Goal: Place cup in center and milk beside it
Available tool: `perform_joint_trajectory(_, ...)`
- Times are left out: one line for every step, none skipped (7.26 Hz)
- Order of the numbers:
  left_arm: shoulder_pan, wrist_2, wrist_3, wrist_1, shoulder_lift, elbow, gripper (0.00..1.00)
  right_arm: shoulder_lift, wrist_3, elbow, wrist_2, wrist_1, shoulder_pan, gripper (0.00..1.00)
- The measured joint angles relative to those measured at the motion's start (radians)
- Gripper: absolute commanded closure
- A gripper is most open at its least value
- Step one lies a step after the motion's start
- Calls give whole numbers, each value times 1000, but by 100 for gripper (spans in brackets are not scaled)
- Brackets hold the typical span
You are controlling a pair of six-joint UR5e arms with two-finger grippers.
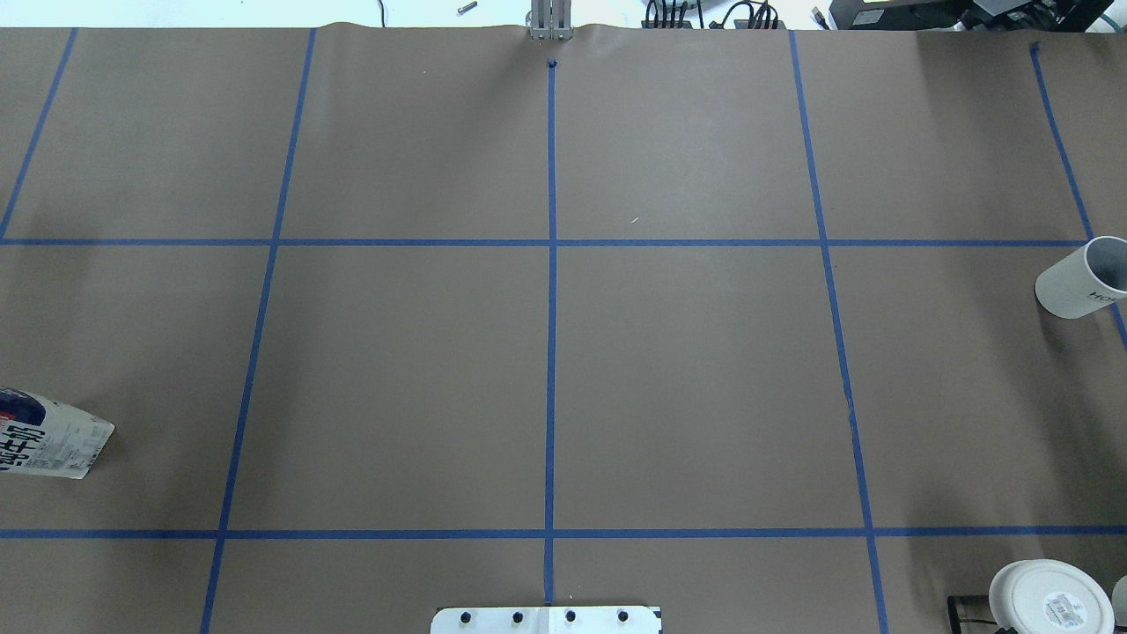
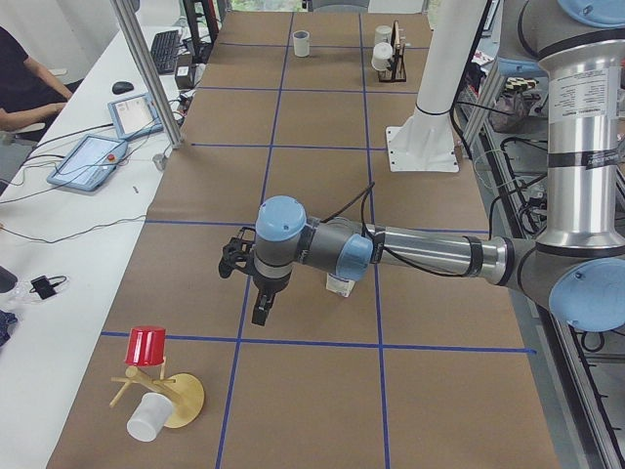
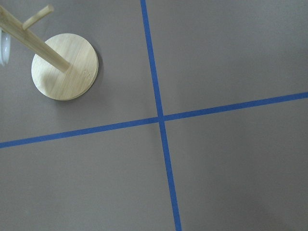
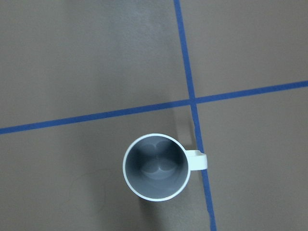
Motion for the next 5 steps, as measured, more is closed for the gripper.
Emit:
perform_joint_trajectory(2, 0, -15, -6, -16, 16, 2, 25, 4, -28, -2, 43, -37, 0)
perform_joint_trajectory(4, 0, -54, -8, -33, 39, 2, 39, 6, -77, -17, 135, -84, 0)
perform_joint_trajectory(5, -2, -99, -11, -42, 50, 2, 55, 6, -160, -28, 263, -114, 0)
perform_joint_trajectory(5, -3, -120, -12, -45, 54, 2, 78, 1, -242, -28, 368, -127, 0)
perform_joint_trajectory(6, -4, -128, -13, -45, 56, 2, 93, -25, -292, -23, 418, -131, 0)
